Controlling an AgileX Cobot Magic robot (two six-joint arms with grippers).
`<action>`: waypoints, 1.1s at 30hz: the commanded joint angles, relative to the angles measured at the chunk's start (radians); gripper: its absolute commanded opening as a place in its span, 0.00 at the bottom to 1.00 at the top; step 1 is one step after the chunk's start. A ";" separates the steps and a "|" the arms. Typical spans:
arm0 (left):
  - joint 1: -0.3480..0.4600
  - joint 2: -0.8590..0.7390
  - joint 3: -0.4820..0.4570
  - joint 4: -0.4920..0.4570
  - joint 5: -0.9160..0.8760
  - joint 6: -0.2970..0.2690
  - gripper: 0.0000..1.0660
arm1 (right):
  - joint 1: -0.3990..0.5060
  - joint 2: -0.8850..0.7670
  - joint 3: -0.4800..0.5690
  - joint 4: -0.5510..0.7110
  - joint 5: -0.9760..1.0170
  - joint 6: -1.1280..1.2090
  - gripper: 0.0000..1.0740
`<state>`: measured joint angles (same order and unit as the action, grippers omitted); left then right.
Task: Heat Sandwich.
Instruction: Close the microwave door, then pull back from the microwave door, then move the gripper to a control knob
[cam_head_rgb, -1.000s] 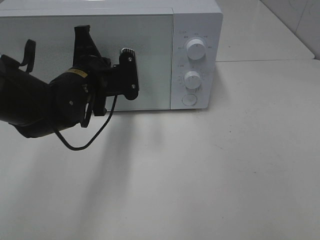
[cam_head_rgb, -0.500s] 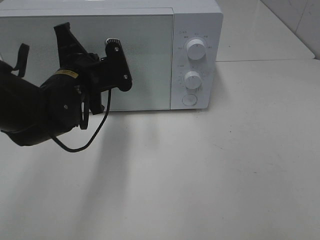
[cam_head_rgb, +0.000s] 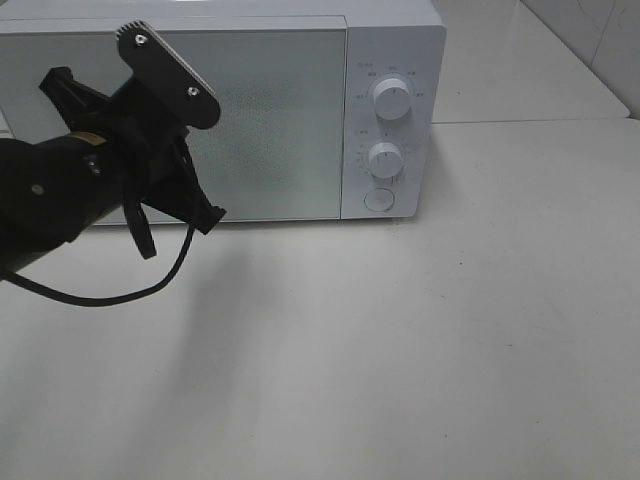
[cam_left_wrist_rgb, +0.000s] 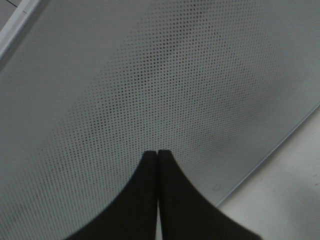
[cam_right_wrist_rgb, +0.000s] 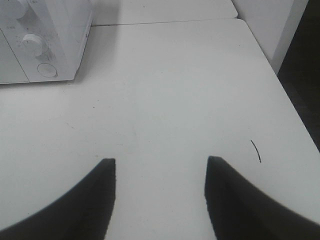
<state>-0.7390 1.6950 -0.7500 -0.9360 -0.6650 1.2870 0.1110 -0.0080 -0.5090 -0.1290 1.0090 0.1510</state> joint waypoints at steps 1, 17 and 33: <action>-0.005 -0.063 0.022 -0.009 0.071 -0.142 0.00 | -0.003 -0.023 0.006 -0.005 -0.008 -0.007 0.50; 0.027 -0.271 0.097 0.366 0.473 -0.763 0.00 | -0.003 -0.023 0.006 -0.005 -0.008 -0.007 0.50; 0.257 -0.515 0.097 1.047 0.985 -1.577 0.76 | -0.003 -0.023 0.006 -0.005 -0.008 -0.007 0.50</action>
<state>-0.5040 1.2100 -0.6560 0.0820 0.2530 -0.2550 0.1110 -0.0080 -0.5090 -0.1290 1.0090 0.1510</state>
